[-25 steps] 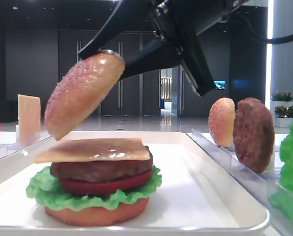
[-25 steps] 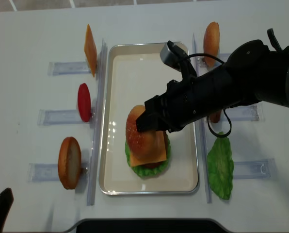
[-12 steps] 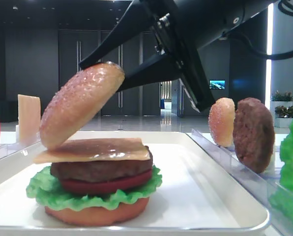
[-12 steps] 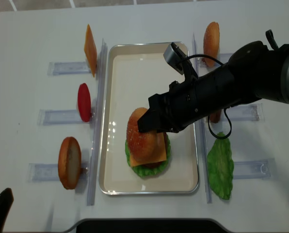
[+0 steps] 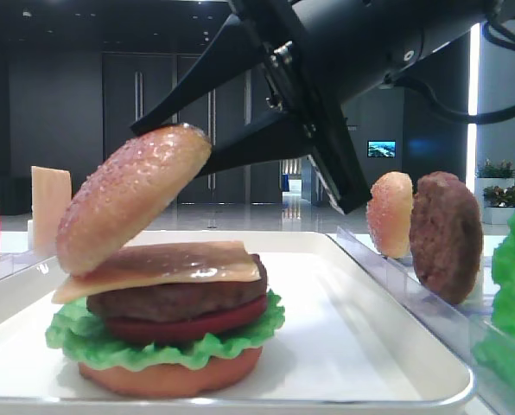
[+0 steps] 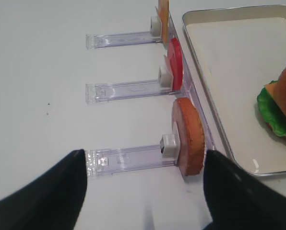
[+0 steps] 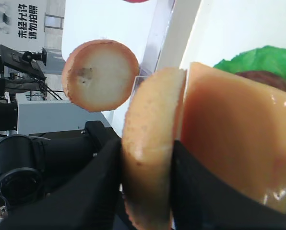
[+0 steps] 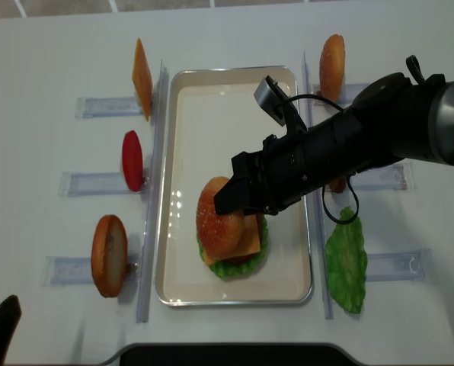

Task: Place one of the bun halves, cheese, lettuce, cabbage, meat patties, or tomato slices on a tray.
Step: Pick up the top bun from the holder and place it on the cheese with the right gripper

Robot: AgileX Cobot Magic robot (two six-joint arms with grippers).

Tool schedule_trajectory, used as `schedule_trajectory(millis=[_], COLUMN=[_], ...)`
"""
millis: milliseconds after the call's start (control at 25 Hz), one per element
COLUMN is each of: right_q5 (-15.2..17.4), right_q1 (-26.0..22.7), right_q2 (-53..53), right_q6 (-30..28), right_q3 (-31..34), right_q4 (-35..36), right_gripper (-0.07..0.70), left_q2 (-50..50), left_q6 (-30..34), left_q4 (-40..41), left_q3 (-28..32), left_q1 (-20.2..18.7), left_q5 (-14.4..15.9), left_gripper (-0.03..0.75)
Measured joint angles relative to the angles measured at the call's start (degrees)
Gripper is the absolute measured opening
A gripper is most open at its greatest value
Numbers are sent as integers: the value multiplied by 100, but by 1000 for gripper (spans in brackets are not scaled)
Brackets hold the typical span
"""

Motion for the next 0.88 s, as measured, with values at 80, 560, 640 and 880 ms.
schedule_trajectory(millis=[80, 560, 640, 880], right_q5=[0, 0, 0, -10], right_q1=[0, 0, 0, 0], right_q2=[0, 0, 0, 0], right_q6=[-5, -19, -32, -38], right_q3=[0, 0, 0, 0], right_q4=[0, -5, -5, -61], right_gripper=[219, 219, 219, 218], left_q2=[0, 0, 0, 0], left_q6=[0, 0, 0, 0], left_q4=[0, 0, 0, 0], left_q3=[0, 0, 0, 0], left_q1=[0, 0, 0, 0], left_q5=[0, 0, 0, 0], left_gripper=[576, 576, 576, 576])
